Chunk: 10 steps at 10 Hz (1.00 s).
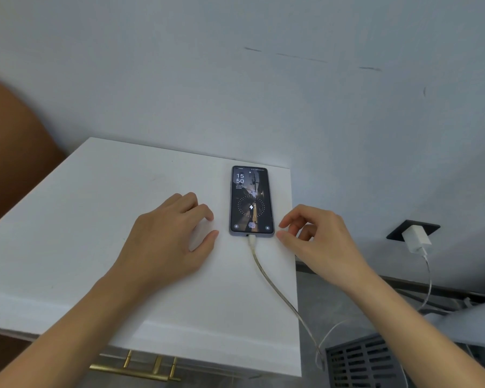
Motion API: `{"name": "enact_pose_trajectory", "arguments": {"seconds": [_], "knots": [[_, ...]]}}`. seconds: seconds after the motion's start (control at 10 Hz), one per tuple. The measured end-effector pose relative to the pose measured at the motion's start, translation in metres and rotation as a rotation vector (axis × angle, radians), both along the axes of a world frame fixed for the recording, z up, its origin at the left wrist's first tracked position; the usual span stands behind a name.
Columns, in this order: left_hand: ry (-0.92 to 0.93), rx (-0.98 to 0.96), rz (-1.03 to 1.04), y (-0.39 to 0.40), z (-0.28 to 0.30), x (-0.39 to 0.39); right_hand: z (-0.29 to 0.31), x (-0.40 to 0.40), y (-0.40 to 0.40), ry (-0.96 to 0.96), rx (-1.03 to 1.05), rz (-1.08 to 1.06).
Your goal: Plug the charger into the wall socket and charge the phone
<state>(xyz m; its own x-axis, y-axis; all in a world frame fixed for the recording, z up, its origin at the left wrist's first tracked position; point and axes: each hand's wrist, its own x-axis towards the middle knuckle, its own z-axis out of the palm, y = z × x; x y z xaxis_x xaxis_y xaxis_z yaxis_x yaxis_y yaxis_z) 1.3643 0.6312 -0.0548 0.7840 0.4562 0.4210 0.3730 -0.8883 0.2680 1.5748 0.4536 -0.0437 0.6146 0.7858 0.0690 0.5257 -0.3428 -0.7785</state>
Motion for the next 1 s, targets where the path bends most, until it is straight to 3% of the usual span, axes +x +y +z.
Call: {"name": "enact_pose_trajectory", "arguments": {"seconds": [1.0], "knots": [[0.018,-0.015,0.006,-0.0025,0.0035,-0.0001,0.0024,-0.0016,0.0023,0.009,0.012,-0.005]]}}
